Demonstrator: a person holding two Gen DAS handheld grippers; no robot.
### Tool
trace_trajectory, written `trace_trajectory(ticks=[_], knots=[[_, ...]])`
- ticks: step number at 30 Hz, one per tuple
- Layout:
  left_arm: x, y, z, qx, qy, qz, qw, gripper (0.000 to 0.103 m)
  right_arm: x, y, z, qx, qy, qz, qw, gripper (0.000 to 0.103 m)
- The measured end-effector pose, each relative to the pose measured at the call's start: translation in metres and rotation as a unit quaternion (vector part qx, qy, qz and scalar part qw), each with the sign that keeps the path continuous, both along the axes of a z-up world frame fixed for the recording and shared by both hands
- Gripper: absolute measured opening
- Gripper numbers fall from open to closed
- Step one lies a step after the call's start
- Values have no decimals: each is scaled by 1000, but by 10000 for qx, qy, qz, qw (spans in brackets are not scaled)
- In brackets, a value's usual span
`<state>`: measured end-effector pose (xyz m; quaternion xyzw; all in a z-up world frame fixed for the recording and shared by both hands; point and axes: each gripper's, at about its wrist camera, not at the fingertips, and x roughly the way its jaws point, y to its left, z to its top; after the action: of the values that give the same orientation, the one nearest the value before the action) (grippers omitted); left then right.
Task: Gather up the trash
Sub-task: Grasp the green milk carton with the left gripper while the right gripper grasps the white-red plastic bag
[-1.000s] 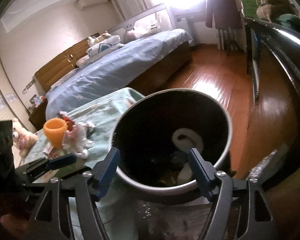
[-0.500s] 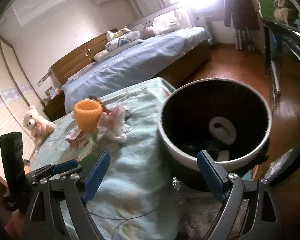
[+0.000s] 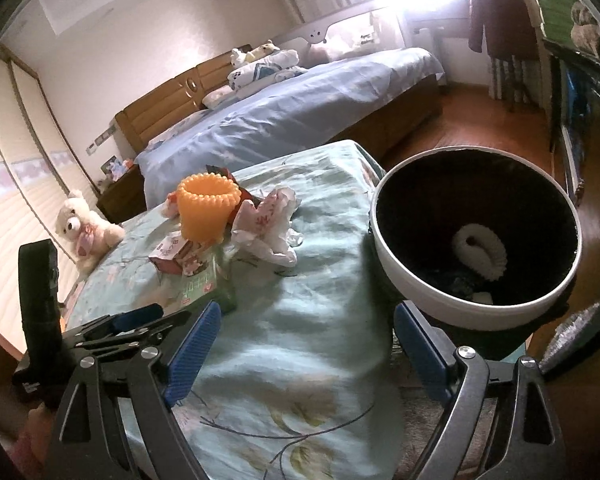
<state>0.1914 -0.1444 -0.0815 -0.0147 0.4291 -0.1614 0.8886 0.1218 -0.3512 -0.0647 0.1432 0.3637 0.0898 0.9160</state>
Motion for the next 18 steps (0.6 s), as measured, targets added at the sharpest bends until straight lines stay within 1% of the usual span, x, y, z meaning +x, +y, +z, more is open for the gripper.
trace_trajectory(ticks=[4,9,12,14,15,16,18], knots=[[8,-1,-7,325,-10,191,9993,74,2,0,2,25,-16,-70,10000,90],[10,25,-18,601,84,602,9963,74,4,2,3,39,-78,-29,10000,90],[6,41,-18,442,102,669,9967,74,11,8,0,39,-64,73,9999,90],[1,44,-15,232,84,585,9980,75,17,12,-2,58,-61,154,9998,90],[0,42,-14,155,94,530,9984,77,20,14,-3,55,-58,184,9998,90],[1,36,-11,79,102,459,9989,82,22,15,-3,58,-57,193,9998,90],[3,23,-8,70,33,361,9993,87,27,15,-5,90,-50,178,9998,89]])
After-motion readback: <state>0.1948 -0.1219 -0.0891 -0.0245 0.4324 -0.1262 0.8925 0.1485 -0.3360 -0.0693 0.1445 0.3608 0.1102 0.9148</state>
